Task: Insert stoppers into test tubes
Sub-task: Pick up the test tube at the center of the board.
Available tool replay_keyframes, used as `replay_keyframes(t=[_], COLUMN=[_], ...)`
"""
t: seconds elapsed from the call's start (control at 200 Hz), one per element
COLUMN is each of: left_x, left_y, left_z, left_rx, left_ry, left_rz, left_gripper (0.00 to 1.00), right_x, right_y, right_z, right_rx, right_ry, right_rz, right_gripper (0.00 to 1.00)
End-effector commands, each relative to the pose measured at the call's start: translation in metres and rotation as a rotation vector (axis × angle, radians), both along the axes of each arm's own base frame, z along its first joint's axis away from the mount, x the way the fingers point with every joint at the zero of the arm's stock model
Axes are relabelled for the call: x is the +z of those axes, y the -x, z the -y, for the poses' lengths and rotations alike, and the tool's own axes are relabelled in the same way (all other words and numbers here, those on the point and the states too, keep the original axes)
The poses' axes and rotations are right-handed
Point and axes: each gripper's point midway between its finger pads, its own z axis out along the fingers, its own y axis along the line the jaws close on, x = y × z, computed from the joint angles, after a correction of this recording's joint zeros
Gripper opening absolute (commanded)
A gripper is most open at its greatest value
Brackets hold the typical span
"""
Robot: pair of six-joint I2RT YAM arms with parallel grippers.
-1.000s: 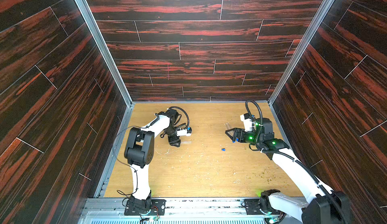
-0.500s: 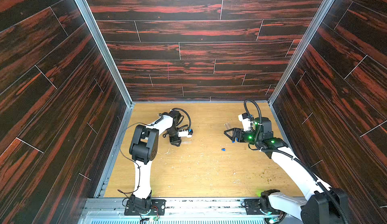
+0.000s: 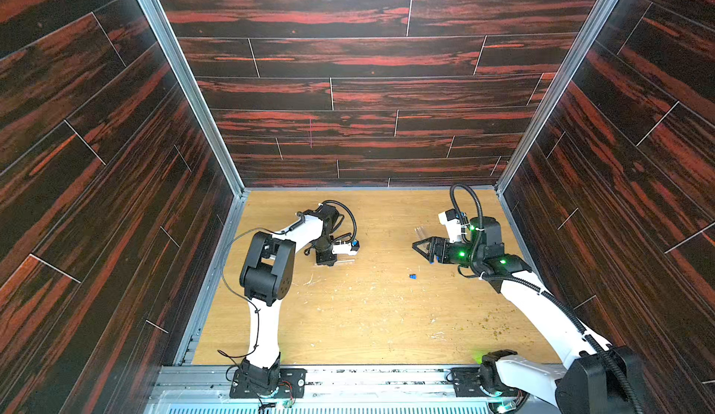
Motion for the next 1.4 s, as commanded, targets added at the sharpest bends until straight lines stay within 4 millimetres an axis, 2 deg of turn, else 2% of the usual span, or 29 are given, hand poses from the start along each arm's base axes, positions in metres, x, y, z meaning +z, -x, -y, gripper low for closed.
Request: replay_keyframes(t=[0.0,0.21,0.396,0.516,0.621,0.742,0.867,1.032,1.243,1.393], left_x=[-0.002,0.025,0.069,0.099,0.116,0.131,0.137,0.133,0.141,0.144], left_y=[0.030,0.046,0.059,0.068,0.077,0.085,0.091,0.091,0.090,0.088], left_z=[0.005,0.018,0.035,0.046,0.052,0.057,0.062,0.063,0.066,0.068], left_rx=[-0.056,-0.064,-0.062,-0.046,-0.054,-0.056,-0.071,-0.091,-0.082,-0.083], left_ry=[0.007,0.083,0.208,0.313,0.372,0.410,0.418,0.379,0.399,0.403], left_rz=[-0.062,-0.024,0.044,0.086,0.133,0.142,0.143,0.154,0.158,0.163], left_gripper=[0.11,0.09,0.09,0.08,0.08,0.08,0.08,0.08,0.08,0.08], right_x=[-0.010,-0.019,-0.029,-0.032,-0.037,-0.041,-0.043,-0.042,-0.047,-0.051], right_y=[0.003,0.006,0.014,0.012,0.009,0.012,0.012,0.017,0.020,0.024], right_z=[-0.012,-0.041,-0.084,-0.100,-0.112,-0.135,-0.152,-0.171,-0.179,-0.187], right_rx=[0.032,0.094,0.201,0.229,0.246,0.304,0.339,0.390,0.416,0.446], right_ry=[-0.051,-0.123,-0.202,-0.286,-0.312,-0.317,-0.333,-0.343,-0.350,-0.346], right_rz=[-0.064,-0.143,-0.235,-0.280,-0.312,-0.357,-0.386,-0.401,-0.428,-0.450], right_gripper=[0.81,0.81,0.80,0.77,0.75,0.72,0.69,0.65,0.50,0.43])
